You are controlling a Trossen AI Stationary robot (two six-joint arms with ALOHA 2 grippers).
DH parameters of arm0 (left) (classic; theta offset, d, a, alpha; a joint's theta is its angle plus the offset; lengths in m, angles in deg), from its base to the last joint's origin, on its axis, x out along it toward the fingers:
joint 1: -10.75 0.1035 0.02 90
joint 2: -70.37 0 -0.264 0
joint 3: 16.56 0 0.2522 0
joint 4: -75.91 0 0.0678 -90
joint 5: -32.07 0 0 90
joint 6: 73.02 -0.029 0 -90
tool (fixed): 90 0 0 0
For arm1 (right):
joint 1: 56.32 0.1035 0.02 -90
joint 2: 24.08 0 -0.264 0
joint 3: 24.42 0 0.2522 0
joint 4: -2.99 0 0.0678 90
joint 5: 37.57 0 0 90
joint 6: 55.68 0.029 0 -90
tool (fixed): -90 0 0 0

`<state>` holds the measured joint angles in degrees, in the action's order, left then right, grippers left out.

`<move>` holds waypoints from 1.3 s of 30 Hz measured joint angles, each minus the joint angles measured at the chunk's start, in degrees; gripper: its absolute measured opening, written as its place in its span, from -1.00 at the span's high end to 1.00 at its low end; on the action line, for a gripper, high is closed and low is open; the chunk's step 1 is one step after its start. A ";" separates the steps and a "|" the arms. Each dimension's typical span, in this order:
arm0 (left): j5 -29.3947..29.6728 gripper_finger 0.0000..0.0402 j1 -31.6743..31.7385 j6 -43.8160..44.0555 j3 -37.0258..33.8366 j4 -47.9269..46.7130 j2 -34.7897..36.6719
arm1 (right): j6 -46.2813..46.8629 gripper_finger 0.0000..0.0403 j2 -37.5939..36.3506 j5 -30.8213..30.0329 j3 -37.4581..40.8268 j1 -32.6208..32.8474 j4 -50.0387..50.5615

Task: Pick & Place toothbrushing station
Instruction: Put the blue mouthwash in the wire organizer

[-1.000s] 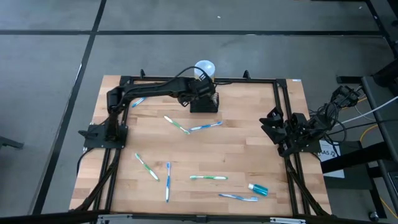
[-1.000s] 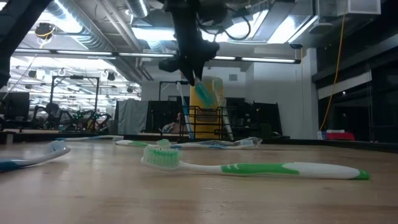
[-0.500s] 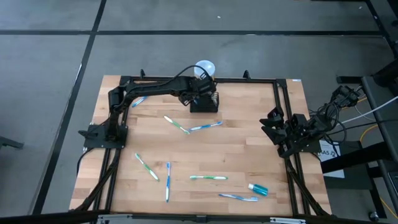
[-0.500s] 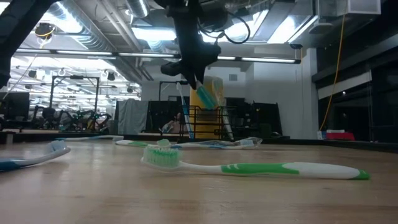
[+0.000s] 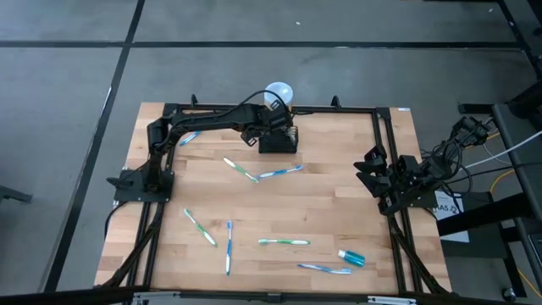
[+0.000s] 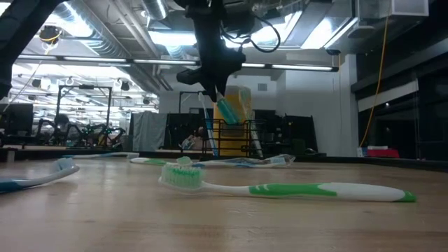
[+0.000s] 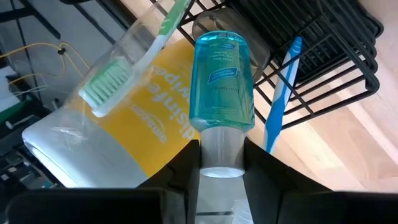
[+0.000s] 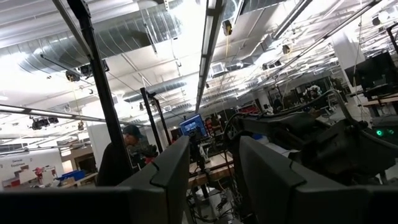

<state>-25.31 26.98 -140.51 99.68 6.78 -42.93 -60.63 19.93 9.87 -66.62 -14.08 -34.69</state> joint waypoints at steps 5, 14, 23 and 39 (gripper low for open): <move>-0.68 0.56 0.94 1.28 0.02 -1.60 0.08 | 0.02 0.28 0.00 0.03 0.00 0.00 0.00; -0.53 0.52 2.38 0.30 0.00 0.11 0.30 | 0.00 0.28 0.00 0.12 0.00 -0.02 -0.02; -0.44 0.52 2.33 -0.23 0.00 0.69 0.30 | -0.04 0.28 0.00 0.08 0.00 -0.02 -0.02; -0.53 0.43 1.51 0.32 0.00 -1.42 0.27 | -0.21 0.28 0.79 0.01 0.00 -0.02 -0.08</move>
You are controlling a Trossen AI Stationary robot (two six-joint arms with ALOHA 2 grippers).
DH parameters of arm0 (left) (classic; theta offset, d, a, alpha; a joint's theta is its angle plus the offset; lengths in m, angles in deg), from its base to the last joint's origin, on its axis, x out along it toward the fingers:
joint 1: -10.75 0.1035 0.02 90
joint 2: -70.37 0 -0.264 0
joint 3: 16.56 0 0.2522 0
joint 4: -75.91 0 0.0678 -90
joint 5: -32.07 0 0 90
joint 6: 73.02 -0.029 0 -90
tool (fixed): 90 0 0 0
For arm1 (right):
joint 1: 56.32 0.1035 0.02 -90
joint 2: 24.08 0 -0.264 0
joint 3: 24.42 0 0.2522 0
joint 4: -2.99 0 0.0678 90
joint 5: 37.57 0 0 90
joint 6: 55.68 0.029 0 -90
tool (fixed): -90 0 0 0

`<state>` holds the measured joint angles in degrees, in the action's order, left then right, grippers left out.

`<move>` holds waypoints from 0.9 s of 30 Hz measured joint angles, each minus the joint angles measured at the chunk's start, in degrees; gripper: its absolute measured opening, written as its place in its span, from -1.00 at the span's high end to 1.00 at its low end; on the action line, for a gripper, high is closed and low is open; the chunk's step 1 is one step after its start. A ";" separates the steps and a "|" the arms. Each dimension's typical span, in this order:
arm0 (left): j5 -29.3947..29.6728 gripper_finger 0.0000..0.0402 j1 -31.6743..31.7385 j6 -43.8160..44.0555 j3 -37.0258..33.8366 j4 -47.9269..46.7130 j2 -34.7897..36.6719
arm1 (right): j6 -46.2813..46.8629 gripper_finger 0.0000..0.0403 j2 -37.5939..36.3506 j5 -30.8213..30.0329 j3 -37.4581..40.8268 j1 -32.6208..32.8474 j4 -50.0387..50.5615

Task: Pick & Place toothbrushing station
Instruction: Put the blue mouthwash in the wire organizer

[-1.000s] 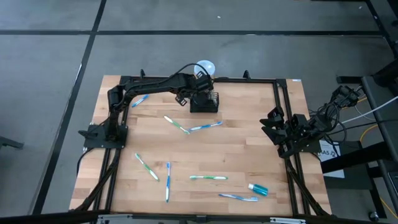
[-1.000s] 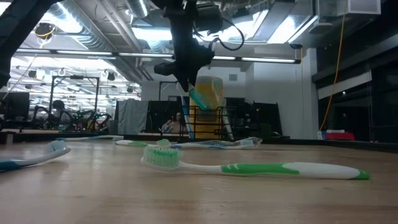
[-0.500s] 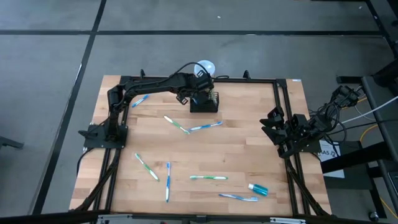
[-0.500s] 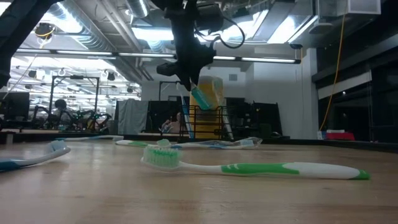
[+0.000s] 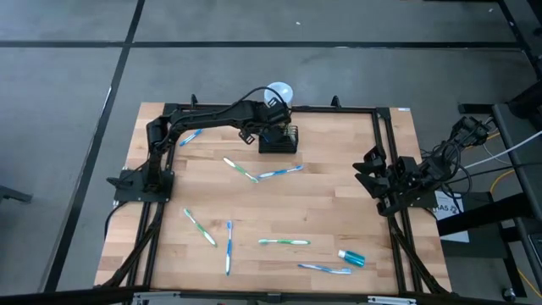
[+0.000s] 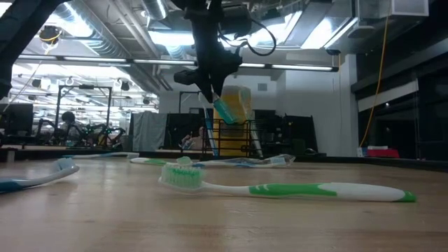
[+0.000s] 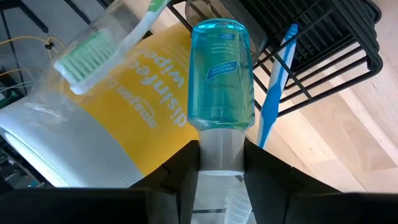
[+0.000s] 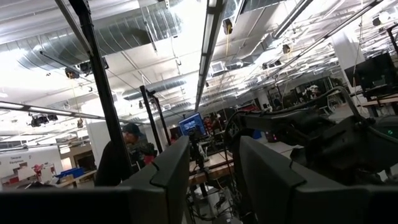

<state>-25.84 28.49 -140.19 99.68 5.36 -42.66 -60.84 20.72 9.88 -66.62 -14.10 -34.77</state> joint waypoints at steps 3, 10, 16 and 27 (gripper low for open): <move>0.00 0.42 -0.01 -0.03 0.00 0.03 0.00 | 0.20 0.28 0.41 0.01 0.00 0.00 0.02; 1.40 0.39 0.00 -1.01 0.00 2.00 0.00 | -0.01 0.28 1.31 0.14 0.00 0.00 -1.25; 1.73 0.40 -0.02 -2.13 0.00 3.05 -0.02 | -0.03 0.28 1.67 0.14 0.00 0.00 -1.49; 1.34 0.39 -0.30 -1.73 0.00 2.93 -0.02 | -0.42 0.28 1.68 0.96 0.00 0.00 -1.50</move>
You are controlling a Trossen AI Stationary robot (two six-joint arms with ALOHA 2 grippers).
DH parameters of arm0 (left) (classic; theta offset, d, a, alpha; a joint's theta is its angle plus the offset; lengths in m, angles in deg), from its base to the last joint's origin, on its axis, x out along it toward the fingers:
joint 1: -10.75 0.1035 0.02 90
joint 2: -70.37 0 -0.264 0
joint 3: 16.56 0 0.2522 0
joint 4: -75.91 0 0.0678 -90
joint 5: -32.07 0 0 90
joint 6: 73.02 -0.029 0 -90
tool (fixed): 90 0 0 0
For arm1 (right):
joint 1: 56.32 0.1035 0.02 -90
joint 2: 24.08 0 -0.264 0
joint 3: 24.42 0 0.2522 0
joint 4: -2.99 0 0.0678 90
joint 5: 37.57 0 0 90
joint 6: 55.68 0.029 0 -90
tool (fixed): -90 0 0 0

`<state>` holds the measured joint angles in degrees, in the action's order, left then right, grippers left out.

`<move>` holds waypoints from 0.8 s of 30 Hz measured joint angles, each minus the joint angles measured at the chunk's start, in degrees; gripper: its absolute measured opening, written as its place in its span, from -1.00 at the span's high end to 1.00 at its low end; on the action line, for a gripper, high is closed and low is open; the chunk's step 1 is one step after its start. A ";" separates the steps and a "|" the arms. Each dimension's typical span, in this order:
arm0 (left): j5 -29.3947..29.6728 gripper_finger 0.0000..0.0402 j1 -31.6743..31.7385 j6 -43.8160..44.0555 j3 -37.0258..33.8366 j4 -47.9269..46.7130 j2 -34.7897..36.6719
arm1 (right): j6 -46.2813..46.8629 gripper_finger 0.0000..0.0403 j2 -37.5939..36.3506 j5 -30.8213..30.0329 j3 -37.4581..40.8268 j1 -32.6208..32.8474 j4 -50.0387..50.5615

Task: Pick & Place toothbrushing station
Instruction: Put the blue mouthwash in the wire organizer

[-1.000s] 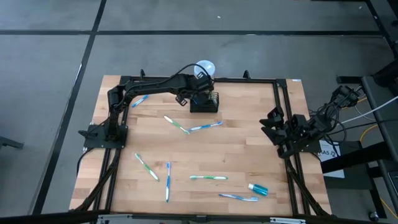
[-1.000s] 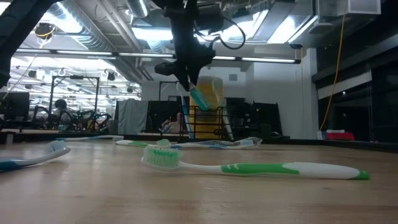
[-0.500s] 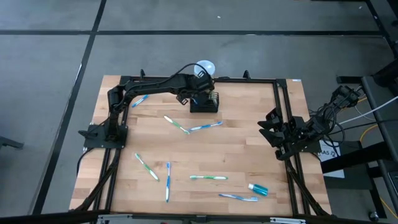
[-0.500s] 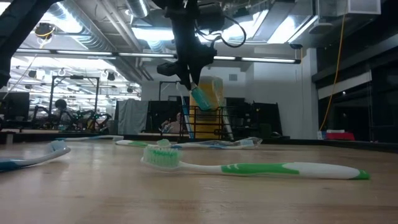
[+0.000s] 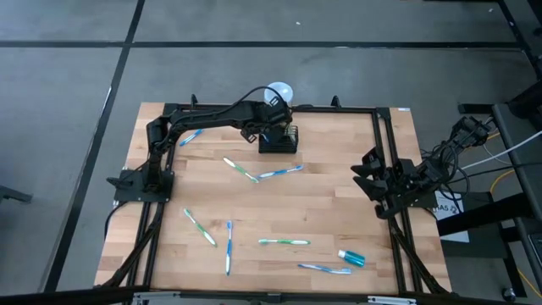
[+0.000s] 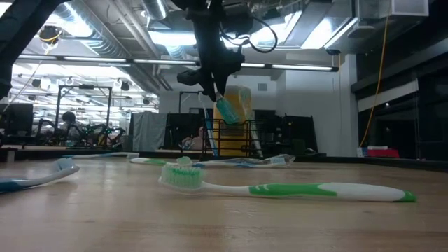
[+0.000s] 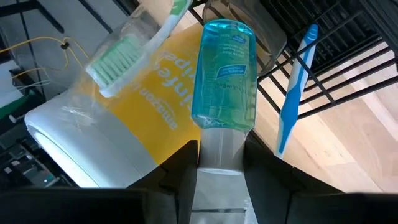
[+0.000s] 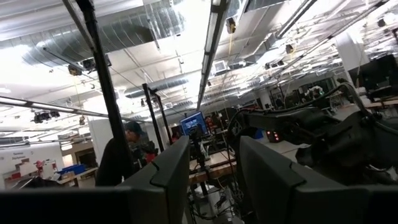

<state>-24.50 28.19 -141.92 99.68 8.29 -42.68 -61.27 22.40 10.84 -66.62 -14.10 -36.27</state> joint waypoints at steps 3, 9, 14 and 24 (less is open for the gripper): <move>-0.02 0.38 -0.19 0.32 0.00 -0.36 0.00 | -0.09 0.28 0.00 0.29 0.00 0.00 -0.13; -0.26 0.35 -0.57 0.76 0.00 -0.82 0.13 | -0.83 0.28 0.00 1.06 0.00 0.00 -0.15; -0.29 0.35 -0.64 0.74 0.00 -0.77 0.68 | -1.21 0.28 0.00 1.58 0.00 0.00 -0.15; 6.91 0.35 1.27 5.16 0.20 -1.16 8.10 | -1.34 0.28 0.02 2.21 -0.17 0.00 -3.39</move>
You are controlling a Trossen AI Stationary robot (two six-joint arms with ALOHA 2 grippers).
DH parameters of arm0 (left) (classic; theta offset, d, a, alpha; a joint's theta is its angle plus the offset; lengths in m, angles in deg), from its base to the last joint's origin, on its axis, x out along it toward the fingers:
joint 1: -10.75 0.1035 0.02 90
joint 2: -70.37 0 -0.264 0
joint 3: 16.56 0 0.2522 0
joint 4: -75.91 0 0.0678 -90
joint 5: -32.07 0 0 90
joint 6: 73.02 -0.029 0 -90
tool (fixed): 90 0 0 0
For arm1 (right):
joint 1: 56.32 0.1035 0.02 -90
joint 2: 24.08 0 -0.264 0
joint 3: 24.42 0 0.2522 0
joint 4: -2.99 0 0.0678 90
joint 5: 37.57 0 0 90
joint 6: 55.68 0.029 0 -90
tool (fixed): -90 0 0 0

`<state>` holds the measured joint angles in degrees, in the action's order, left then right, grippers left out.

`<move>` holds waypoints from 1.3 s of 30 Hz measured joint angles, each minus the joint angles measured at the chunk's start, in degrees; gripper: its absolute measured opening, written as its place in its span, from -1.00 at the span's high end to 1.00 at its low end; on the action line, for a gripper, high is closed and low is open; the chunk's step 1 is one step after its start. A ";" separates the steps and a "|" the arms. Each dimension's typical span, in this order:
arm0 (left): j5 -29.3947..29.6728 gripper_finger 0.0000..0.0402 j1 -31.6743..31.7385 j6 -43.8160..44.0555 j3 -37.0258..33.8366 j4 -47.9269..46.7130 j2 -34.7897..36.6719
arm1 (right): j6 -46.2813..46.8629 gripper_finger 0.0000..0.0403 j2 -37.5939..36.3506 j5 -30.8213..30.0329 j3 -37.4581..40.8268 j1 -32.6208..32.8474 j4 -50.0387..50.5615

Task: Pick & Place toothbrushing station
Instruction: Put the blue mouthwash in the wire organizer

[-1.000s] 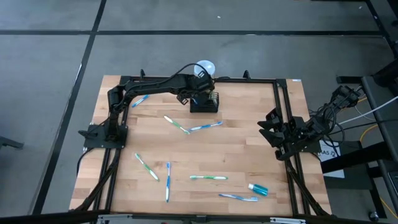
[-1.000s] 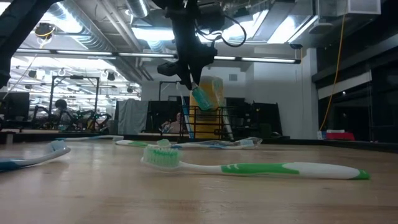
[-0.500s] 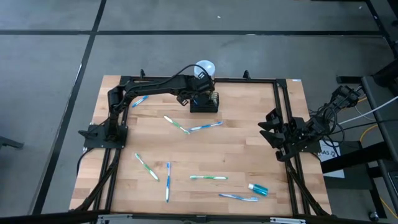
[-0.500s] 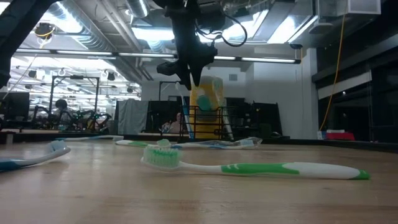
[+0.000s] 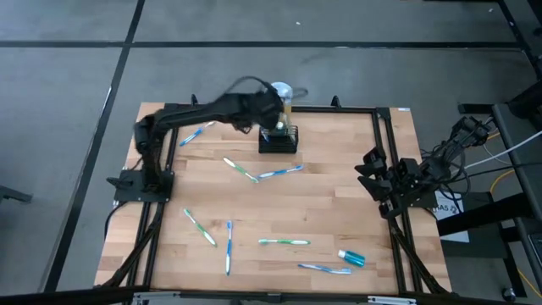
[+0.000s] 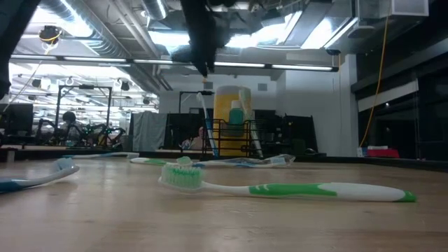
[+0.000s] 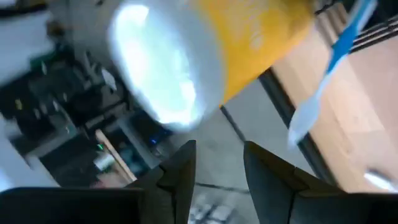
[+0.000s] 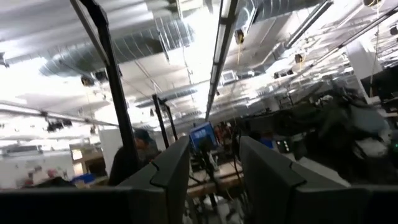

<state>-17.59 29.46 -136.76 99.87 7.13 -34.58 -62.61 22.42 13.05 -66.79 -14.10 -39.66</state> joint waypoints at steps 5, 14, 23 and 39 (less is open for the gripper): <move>-13.03 0.35 3.13 15.66 0.20 -5.25 12.49 | -2.72 0.28 1.23 1.01 -5.62 0.01 3.50; -42.22 0.43 -1.05 54.05 -0.04 -14.40 23.09 | 9.36 0.28 3.85 -6.97 -19.02 0.00 32.95; -43.30 0.66 -8.54 62.55 -1.39 -14.47 26.24 | 67.48 0.28 8.83 9.98 -30.69 -0.04 94.27; -36.23 0.71 -16.94 79.46 -27.39 7.35 45.05 | 81.05 0.28 40.69 38.23 -31.70 4.45 99.42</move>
<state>-53.83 12.52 -57.30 72.49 14.48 10.47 18.45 63.11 51.28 -98.49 -9.65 59.76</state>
